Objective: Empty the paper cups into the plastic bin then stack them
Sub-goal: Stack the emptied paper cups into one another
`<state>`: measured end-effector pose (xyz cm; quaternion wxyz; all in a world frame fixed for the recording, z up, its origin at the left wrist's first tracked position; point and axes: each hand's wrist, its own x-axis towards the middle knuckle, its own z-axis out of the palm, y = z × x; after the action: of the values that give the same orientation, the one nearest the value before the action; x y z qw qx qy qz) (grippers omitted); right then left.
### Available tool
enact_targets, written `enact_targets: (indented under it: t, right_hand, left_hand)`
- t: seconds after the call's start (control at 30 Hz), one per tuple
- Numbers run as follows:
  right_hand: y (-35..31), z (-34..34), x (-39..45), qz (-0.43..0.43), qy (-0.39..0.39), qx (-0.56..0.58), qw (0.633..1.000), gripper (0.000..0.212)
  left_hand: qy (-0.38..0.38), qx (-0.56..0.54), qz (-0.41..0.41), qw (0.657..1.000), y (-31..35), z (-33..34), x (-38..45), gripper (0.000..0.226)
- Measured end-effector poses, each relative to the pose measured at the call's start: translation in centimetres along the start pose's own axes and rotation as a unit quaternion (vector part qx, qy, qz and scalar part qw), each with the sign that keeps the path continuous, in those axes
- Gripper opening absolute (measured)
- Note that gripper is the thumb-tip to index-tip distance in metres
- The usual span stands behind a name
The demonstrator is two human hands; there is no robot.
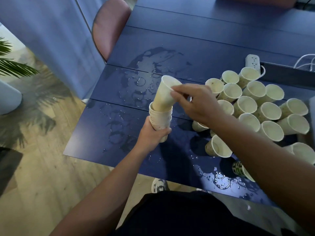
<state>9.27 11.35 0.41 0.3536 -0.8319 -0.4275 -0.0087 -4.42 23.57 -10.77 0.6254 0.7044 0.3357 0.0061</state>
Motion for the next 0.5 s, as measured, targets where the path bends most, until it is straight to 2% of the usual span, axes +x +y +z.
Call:
enact_targets:
  t: [0.2, 0.5]
  right_hand:
    - [0.4, 0.9, -2.6, -0.023, -0.086, 0.011, 0.996, 0.030]
    - [-0.6, -0.2, -3.7, 0.010, -0.083, 0.046, 0.995, 0.028]
  left_hand:
    - [-0.021, -0.001, 0.013, 1.000, 0.1, 1.5, -0.9, 0.060]
    - [-0.020, -0.007, 0.031, 0.999, 0.0, 2.2, -1.8, 0.052]
